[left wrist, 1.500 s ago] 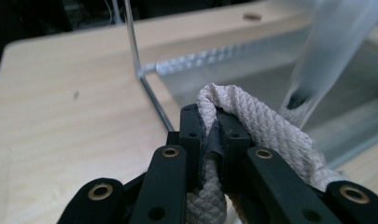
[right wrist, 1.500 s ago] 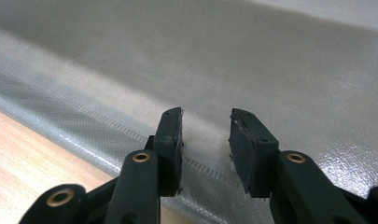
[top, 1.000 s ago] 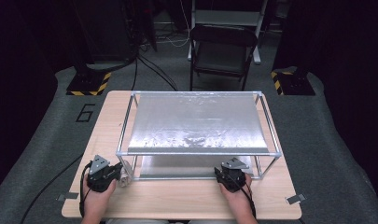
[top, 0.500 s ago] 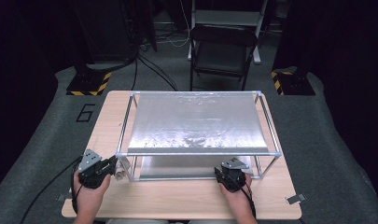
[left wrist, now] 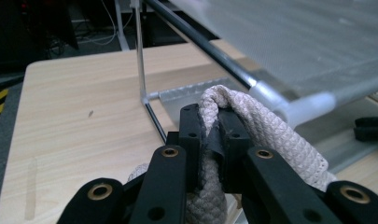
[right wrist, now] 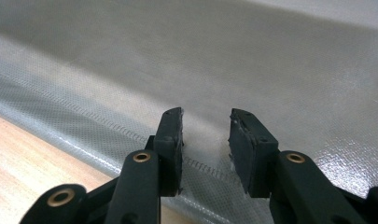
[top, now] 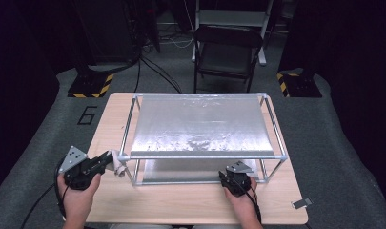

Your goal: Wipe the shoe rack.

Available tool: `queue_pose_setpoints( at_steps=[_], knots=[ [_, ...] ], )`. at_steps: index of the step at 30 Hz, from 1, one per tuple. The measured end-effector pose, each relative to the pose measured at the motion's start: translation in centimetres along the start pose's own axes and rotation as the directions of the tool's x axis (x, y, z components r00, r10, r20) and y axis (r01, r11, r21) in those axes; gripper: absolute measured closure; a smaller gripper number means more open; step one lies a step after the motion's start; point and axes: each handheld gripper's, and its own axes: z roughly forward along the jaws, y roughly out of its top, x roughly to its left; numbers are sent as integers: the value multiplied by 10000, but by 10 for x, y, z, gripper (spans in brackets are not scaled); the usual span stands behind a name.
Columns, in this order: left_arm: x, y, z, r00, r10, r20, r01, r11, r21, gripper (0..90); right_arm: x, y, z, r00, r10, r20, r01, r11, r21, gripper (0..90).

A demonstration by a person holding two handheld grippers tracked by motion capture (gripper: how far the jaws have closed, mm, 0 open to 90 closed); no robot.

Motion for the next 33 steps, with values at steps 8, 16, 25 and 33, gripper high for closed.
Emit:
queue_pose_setpoints(
  at_steps=[8, 16, 25, 33],
  knots=[
    [-8, 22, -3, 9989, 476, -23, -477, 9987, -156, 824, 0, 0, 0, 10000, -4, 6, 4, 10000, 3, 641],
    [-15, 45, -4, 9970, 763, -156, -770, 9958, -491, 825, 0, 0, 0, 10000, -40, 39, 40, 10000, 19, 641],
    [-51, 51, 28, 9888, 1425, 445, -1423, 9898, -79, 823, 0, 0, 0, 10000, -20, 55, 19, 10000, 34, 641],
    [-74, 40, 50, 9843, 1765, -19, -1763, 9835, 404, 816, 0, 0, 0, 10000, -10, 50, 10, 10000, 32, 641]
  ],
)
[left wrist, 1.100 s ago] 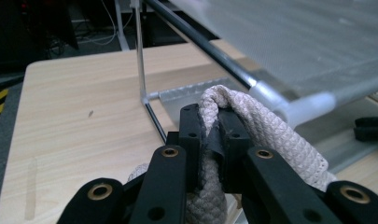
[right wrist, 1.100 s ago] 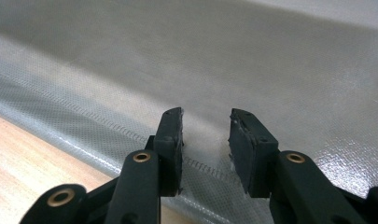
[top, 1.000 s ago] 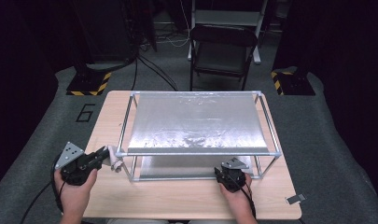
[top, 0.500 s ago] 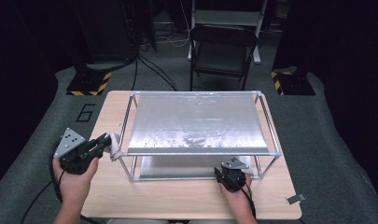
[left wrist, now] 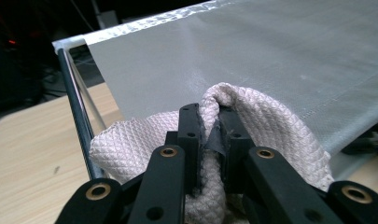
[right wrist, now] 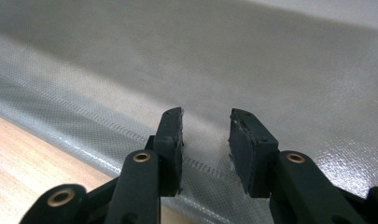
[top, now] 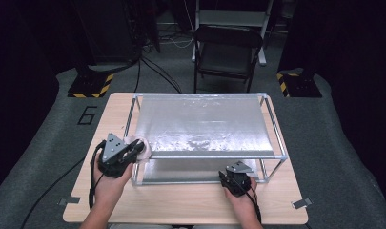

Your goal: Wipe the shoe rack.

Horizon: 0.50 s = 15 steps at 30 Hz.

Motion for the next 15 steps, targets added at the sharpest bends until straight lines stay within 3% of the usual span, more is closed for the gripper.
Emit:
queue_pose_setpoints(
  at_steps=[1, 4, 8, 9, 11, 14, 15],
  knots=[
    [1, -1, 0, 9997, -225, 107, 225, 9997, -1, 814, 0, 0, 0, 10000, 1, 3, -1, 10000, -1, 641],
    [2, -2, 0, 9994, -290, 165, 290, 9996, -7, 813, 0, 0, 0, 10000, 23, 18, -23, 10000, 2, 641],
    [0, -4, -1, 10000, 66, -52, -66, 10000, -55, 812, 1, 0, 0, 9999, 120, 11, -120, 9999, 63, 640],
    [1, -5, -3, 9997, 194, -144, -193, 9998, 14, 812, 4, 0, 1, 9993, 338, -185, -336, 9994, 88, 640],
    [5, -6, -5, 9997, 127, -220, -126, 9999, 37, 812, 9, 0, 1, 9982, 509, -309, -505, 9986, 160, 640],
    [10, -7, -8, 9998, -96, -202, 96, 10000, 0, 812, 13, 1, 2, 9979, 467, -452, -458, 9988, 194, 639],
    [15, -10, -11, 9995, -275, -143, 274, 9996, -47, 812, 14, 2, 4, 9990, 29, -440, -23, 9999, 133, 628]
  ],
)
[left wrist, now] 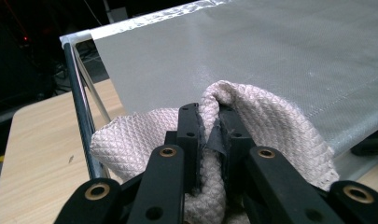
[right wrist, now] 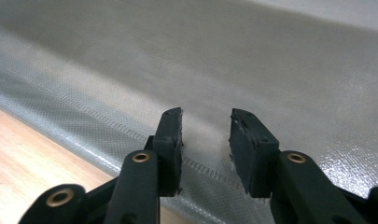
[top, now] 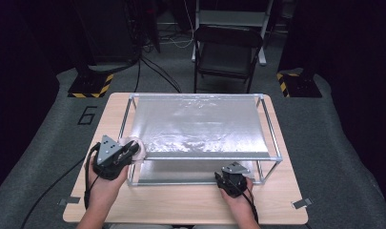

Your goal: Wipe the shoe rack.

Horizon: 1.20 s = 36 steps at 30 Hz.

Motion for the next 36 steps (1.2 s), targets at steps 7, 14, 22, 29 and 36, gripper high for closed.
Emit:
queue_pose_setpoints(
  at_steps=[7, 14, 22, 29, 36],
  knots=[
    [12, -5, -11, 9998, -212, -9, 212, 9998, 43, 812, -1, 0, -6, 9988, 94, 480, -90, 9999, -93, 568],
    [15, -6, -15, 9991, -419, 2, 419, 9991, 27, 812, -9, -4, -6, 9984, 277, 486, -280, 9996, 39, 545],
    [2, 4, -4, 9996, -253, -117, 258, 9988, 408, 807, -4, -3, -6, 9988, 284, 395, -288, 9995, 103, 568],
    [-30, 17, 17, 9973, 464, 575, -496, 9973, 541, 805, -4, -3, -5, 9984, 89, 563, -96, 9999, 129, 586],
    [-16, 13, 10, 9985, 541, -105, -534, 9970, 563, 792, -4, -3, -5, 9987, 69, 513, -75, 9999, 121, 586]
  ],
)
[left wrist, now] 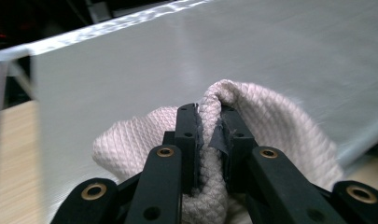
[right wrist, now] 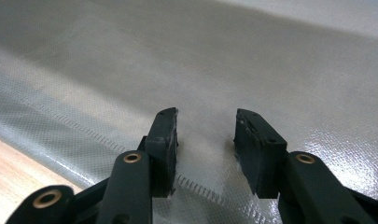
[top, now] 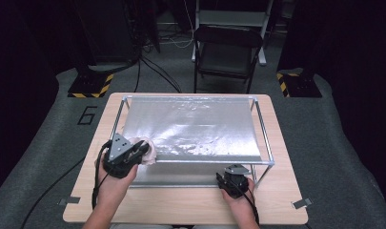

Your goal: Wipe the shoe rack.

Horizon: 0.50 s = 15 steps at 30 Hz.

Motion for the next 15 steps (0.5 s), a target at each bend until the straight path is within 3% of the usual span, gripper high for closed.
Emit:
queue_pose_setpoints(
  at_steps=[2, 7, 8, 9, 11, 12, 13, 14, 15],
  knots=[
    [12, -4, -3, 9983, -569, -116, 568, 9983, -83, 792, 0, 0, 0, 10000, 3, -1, -3, 10000, 0, 586],
    [13, -5, -2, 9951, -984, -9, 984, 9951, -61, 788, 0, 0, 1, 10000, 47, -77, -47, 10000, -26, 586],
    [4, -1, 4, 9958, -901, 129, 902, 9959, -21, 788, 0, 0, 0, 10000, -45, 15, 45, 10000, -4, 589],
    [4, -1, 4, 9958, -901, 129, 902, 9959, -21, 788, 0, 0, 0, 10000, -45, 15, 45, 10000, -4, 589],
    [-10, 6, 12, 9958, -691, 601, 690, 9976, 22, 788, 1, 0, 0, 10000, 6, -56, -7, 9997, -230, 593],
    [-25, 13, 20, 9940, -359, 1031, 353, 9993, 72, 787, 2, 0, 1, 10000, 28, -74, -30, 9998, -187, 600],
    [-25, 13, 20, 9940, -359, 1031, 353, 9993, 72, 786, 2, 0, 0, 9999, -82, 84, 84, 9999, -132, 603],
    [-37, 18, 26, 9932, 25, 1164, -32, 10000, 57, 786, 4, 0, -1, 9999, 125, -28, -126, 9999, -73, 604],
    [-37, 18, 26, 9932, 25, 1164, -32, 10000, 57, 785, 4, 0, -1, 9999, 125, -28, -126, 9999, -73, 604]
  ],
)
